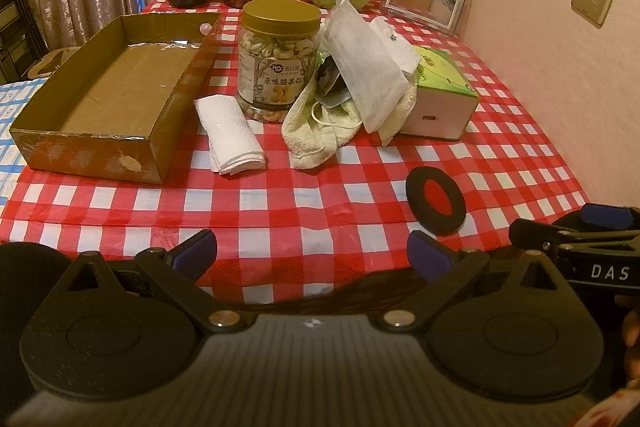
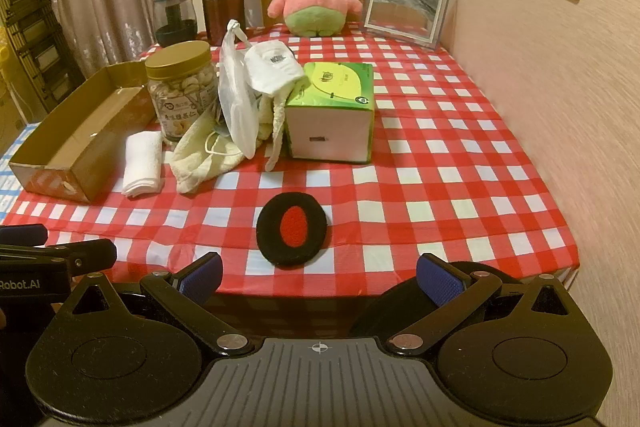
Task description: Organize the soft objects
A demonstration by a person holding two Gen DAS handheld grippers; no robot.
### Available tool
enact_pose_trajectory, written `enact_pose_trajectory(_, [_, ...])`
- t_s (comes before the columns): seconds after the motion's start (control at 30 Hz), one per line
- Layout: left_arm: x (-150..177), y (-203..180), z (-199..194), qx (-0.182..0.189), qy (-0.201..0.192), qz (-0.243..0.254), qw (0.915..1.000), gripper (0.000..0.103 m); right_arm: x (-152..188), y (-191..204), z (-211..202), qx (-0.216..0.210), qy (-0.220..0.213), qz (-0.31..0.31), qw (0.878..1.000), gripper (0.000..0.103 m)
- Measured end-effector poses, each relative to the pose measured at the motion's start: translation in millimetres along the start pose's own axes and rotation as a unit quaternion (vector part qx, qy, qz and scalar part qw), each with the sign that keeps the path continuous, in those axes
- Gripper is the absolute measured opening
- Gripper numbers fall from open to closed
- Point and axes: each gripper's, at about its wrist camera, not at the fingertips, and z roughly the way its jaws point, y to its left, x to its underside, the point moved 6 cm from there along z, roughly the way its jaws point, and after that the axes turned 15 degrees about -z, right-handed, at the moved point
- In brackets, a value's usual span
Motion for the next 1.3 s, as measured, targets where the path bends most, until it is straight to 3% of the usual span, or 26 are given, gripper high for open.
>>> enact_pose_trajectory(1.3, [-0.5, 0.6, 0.1, 0.002, 0.0, 0.0, 1.0, 0.101, -3.7, -4.5, -5.4, -0.001, -0.002, 0.0, 1.0, 0.103])
